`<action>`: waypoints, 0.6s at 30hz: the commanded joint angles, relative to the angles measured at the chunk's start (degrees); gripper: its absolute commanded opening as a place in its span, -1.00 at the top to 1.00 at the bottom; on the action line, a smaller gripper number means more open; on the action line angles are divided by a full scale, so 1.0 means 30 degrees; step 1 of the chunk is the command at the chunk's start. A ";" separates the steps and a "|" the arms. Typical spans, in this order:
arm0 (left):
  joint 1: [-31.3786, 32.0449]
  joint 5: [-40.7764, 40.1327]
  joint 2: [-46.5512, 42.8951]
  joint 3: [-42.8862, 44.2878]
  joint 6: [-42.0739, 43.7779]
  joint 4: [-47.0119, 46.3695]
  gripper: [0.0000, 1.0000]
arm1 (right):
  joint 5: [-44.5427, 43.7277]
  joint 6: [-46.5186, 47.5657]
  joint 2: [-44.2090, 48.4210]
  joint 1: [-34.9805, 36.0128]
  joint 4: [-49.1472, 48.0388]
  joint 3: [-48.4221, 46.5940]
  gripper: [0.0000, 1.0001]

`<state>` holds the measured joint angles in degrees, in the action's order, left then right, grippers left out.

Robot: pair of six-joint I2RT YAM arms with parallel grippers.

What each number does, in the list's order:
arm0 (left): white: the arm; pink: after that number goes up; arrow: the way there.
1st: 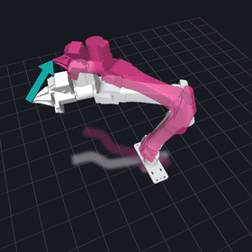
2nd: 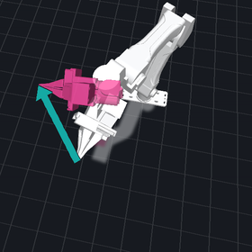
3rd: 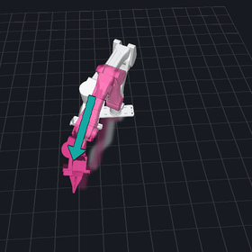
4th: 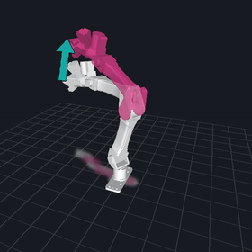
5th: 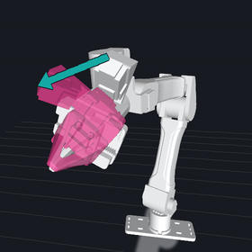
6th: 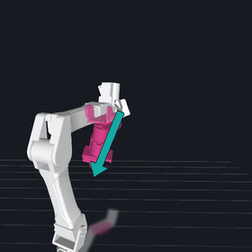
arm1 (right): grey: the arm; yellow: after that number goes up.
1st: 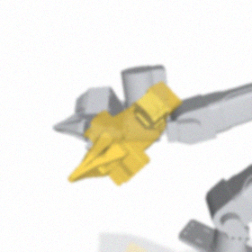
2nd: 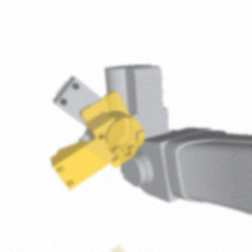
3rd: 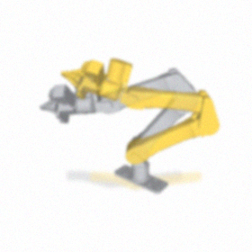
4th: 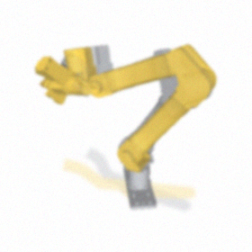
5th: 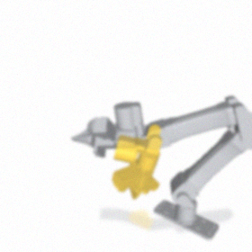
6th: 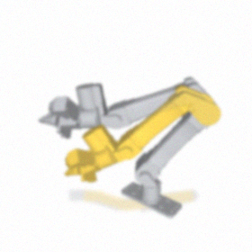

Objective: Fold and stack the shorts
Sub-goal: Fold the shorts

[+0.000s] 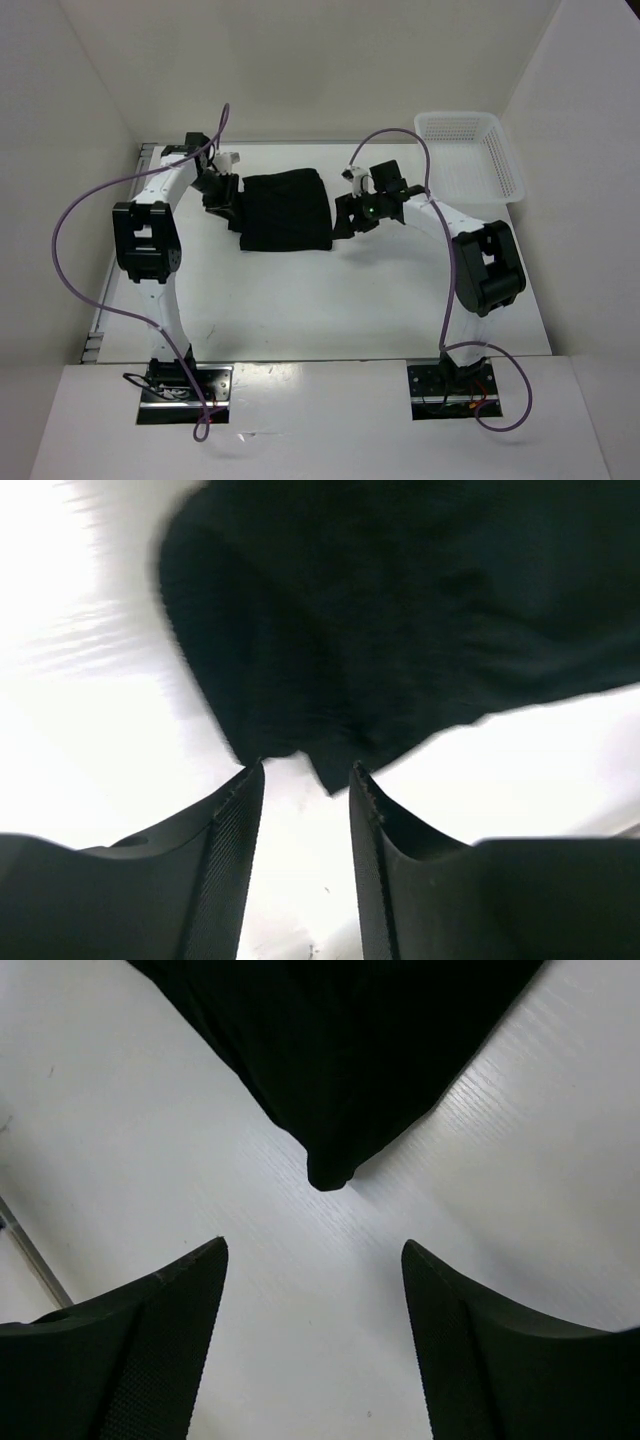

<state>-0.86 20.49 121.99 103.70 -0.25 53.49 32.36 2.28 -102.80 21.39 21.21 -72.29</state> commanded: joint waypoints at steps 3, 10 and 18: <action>0.0815 0.0787 -0.1700 -0.1136 0.0084 -0.0193 0.03 | -0.2980 -0.2223 0.0254 -0.0271 -0.1561 -0.0276 -0.61; 0.0434 -0.0092 -0.2139 -0.2397 0.0084 -0.1543 0.01 | -0.5017 -0.1787 0.0079 -0.0537 -0.1944 -0.0657 -0.63; -0.1023 -0.1697 -0.6169 -0.4850 0.0084 -0.3524 -0.02 | -0.5105 0.0465 0.1100 -0.0918 0.0215 -0.2472 -0.96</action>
<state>-0.60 18.24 113.27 91.88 -0.23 47.59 16.78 -0.32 -102.87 19.51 19.73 -74.59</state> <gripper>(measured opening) 0.507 0.960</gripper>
